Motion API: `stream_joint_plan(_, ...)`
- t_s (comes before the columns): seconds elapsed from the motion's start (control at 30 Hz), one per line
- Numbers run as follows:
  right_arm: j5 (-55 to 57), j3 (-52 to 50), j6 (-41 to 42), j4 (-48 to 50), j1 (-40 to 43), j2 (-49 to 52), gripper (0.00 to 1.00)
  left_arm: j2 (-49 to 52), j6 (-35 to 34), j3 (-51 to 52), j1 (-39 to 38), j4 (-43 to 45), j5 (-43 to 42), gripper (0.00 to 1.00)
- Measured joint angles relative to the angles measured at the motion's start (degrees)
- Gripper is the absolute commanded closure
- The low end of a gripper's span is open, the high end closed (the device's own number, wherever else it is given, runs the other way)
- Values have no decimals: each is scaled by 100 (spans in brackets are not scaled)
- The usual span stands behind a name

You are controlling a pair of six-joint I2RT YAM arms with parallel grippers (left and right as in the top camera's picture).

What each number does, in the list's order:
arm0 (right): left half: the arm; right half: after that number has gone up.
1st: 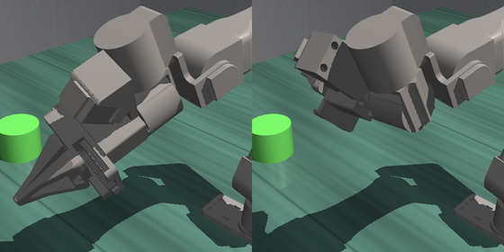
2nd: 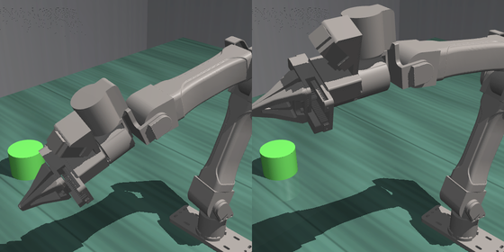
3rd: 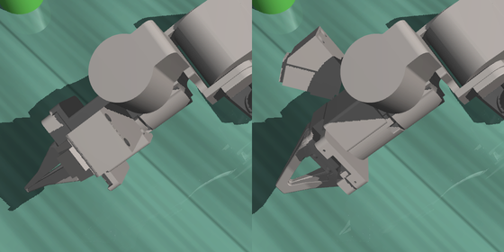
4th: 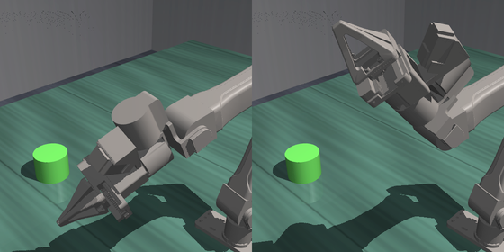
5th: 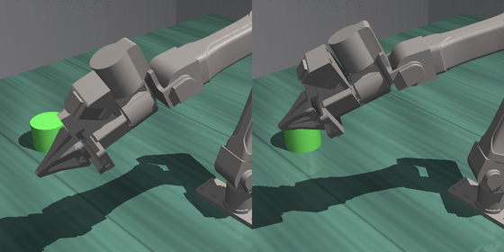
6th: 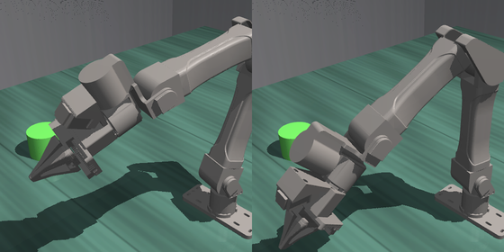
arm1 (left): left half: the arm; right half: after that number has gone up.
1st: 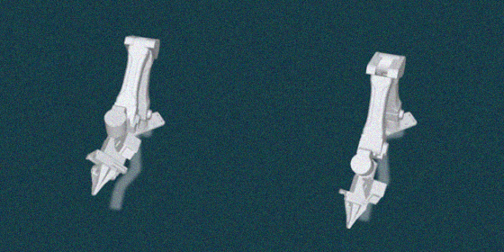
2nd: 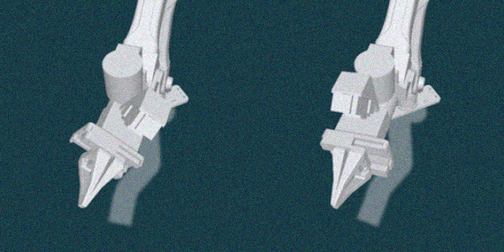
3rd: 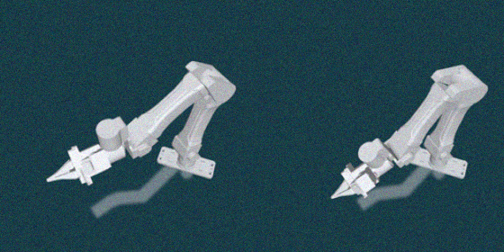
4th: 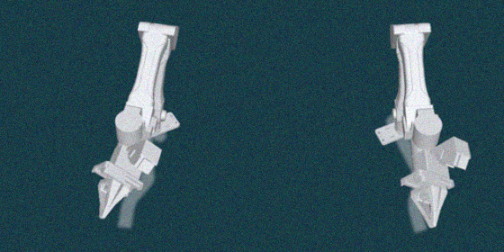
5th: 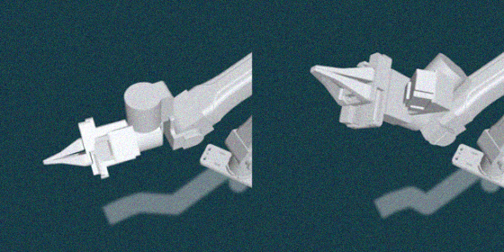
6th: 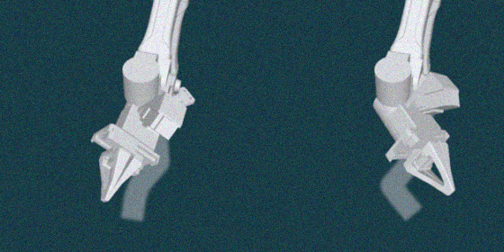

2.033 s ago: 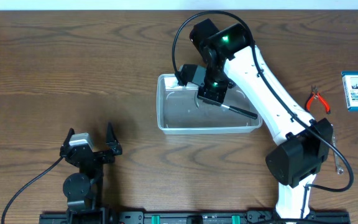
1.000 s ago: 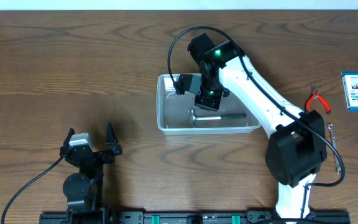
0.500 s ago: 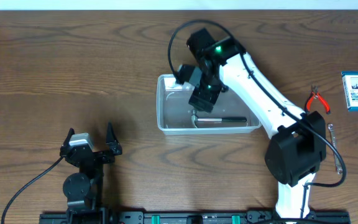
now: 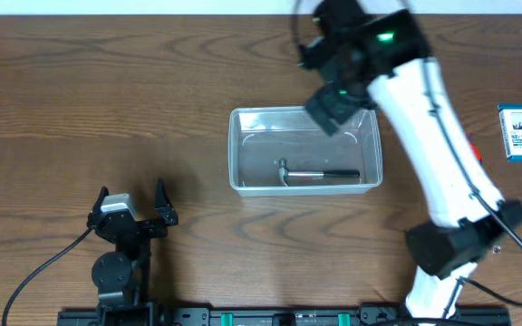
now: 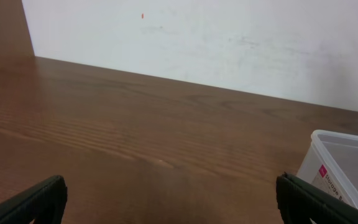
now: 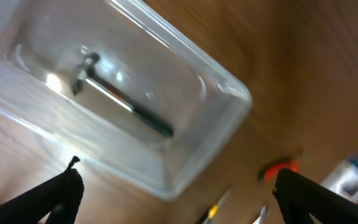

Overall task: Pack container
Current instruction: 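Open the right gripper and move it toward the screwdriver and wrench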

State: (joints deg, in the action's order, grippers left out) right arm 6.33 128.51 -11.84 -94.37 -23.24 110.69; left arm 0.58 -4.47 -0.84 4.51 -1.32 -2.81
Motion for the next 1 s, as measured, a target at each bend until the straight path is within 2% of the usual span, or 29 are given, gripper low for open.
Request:
stream_joint_plan(0.33, -9, -227, 651, -262, 894, -1832, 1, 0, 0, 0, 0, 0, 0, 2)
stream_joint_plan(0.6, -44, -2308, 752, -125, 1928, -3644, 1, 0, 0, 0, 0, 0, 0, 2)
stream_joint_plan(0.77, -72, -3268, 772, 319, 2524, -3897, 1, 0, 0, 0, 0, 0, 2, 2)
stream_joint_plan(1.0, -184, -3532, 999, 487, 2721, -3832, 1, 0, 0, 0, 0, 2, 0, 2)
